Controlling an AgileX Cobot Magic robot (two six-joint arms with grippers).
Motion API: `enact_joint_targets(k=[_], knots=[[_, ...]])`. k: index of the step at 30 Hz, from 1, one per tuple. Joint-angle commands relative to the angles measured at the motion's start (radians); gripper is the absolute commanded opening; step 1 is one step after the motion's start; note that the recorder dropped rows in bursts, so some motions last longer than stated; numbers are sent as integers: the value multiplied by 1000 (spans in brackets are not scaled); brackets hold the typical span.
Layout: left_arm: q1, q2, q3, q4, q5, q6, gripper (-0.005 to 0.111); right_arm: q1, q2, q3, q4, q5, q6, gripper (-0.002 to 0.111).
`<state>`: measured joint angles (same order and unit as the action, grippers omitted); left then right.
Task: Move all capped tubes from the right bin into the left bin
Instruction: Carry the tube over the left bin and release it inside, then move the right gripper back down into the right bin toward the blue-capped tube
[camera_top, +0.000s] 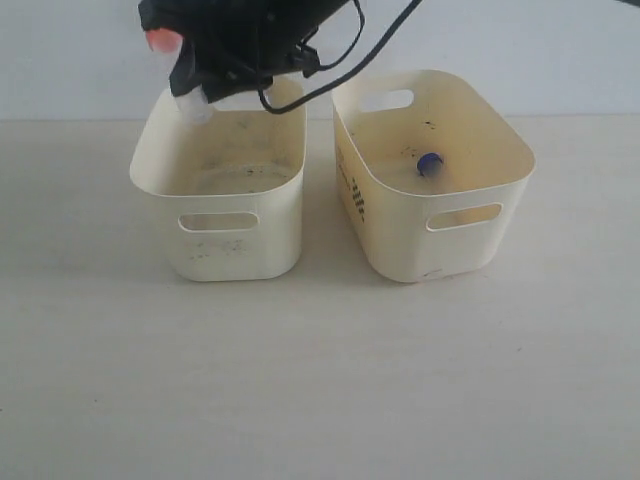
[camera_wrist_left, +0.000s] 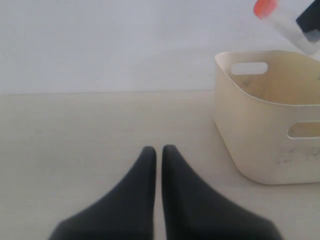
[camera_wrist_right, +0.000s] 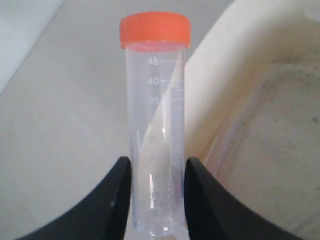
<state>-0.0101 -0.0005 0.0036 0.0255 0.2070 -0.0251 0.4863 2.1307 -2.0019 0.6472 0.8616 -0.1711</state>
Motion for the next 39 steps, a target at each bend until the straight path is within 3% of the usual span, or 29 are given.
enact_joint_targets(k=[1, 5, 7, 14, 23, 26, 31, 34, 39], knots=[[0, 0, -4, -6, -4, -10, 4, 2, 28, 2, -32, 36, 18, 15], [0, 0, -4, -6, -4, -10, 4, 2, 35, 2, -39, 42, 55, 53], [0, 0, -4, -6, -4, -10, 4, 2, 35, 2, -39, 40, 58, 64], [0, 0, -4, -6, -4, -10, 4, -10, 24, -7, -51, 60, 30, 44], [0, 0, -4, -6, -4, -10, 4, -111, -17, -40, -70, 192, -50, -1], [0, 0, -4, -6, -4, -10, 4, -144, -42, -44, -196, 194, 72, 2], [0, 0, -4, -6, -4, -10, 4, -149, -71, -44, -624, 243, 336, 2], [0, 0, -4, -6, -4, -10, 4, -147, -67, -44, -823, 302, 400, 2], [0, 0, -4, -6, -4, -10, 4, -147, -47, -44, -913, 341, 463, 2]])
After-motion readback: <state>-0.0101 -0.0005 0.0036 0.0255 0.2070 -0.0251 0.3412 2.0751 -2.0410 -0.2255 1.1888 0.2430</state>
